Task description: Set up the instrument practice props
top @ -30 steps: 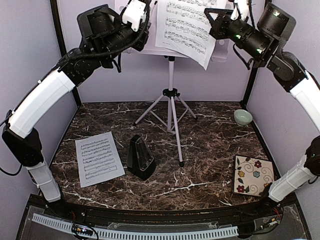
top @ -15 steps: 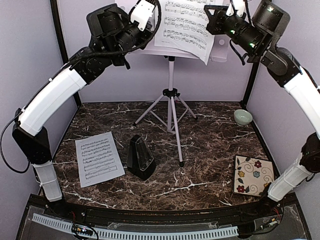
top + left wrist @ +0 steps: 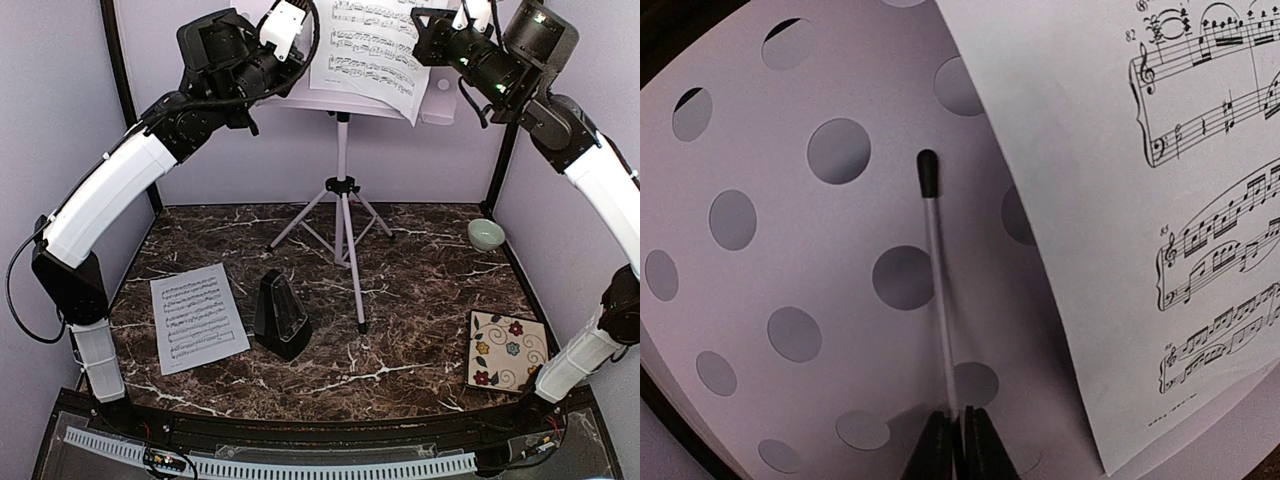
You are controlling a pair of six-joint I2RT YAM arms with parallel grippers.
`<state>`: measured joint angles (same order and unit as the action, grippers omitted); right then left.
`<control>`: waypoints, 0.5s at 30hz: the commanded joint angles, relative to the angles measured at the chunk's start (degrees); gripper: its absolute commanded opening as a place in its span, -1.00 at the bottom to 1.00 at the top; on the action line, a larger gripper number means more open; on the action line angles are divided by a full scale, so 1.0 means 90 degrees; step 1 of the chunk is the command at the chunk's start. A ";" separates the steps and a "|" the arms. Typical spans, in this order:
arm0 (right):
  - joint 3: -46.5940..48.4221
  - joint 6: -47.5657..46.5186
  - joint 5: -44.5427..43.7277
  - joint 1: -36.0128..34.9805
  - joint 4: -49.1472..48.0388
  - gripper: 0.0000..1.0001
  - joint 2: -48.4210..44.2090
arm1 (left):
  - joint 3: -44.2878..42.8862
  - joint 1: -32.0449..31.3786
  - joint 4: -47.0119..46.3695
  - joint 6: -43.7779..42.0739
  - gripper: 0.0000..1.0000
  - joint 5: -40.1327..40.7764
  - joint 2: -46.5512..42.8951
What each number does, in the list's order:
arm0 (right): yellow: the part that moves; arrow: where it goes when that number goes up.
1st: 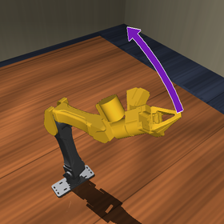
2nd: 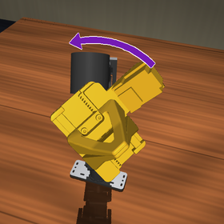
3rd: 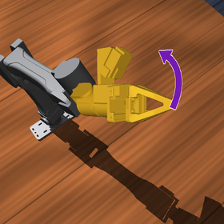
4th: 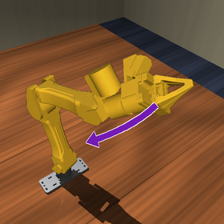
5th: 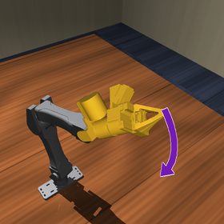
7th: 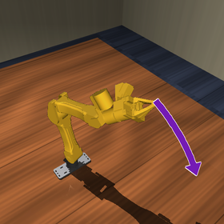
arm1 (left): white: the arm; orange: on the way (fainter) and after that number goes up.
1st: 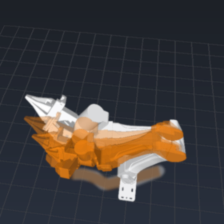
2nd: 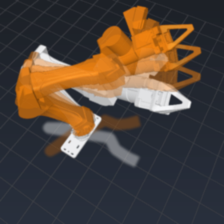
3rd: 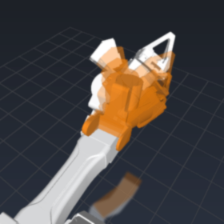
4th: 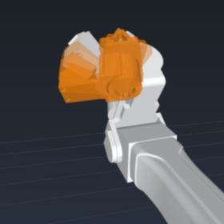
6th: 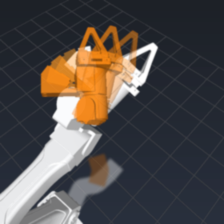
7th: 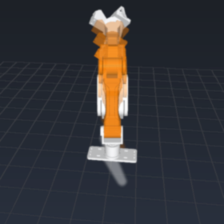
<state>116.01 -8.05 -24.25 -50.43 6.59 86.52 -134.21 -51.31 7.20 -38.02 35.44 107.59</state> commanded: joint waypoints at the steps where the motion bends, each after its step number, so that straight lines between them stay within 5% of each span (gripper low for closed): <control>1: 0.0079 0.0082 -0.0091 0.0065 -0.0326 -1.00 0.0094 | -0.0147 0.0100 0.0243 0.0375 -0.91 -0.0145 -0.0138; 8: 0.0107 0.0130 -0.0411 0.0067 -0.0481 -1.00 0.0199 | -0.0006 0.0105 0.0036 0.0370 -1.00 -0.0289 -0.0245; 15: -0.0072 0.0195 -0.1148 0.0067 -0.0970 -1.00 0.0128 | 0.0893 0.0105 -0.1345 0.0118 -1.00 -0.0129 -0.0590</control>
<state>115.83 -6.92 -29.74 -50.22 3.84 88.51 -130.13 -50.89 3.46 -35.68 33.50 106.21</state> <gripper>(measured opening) 0.007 0.026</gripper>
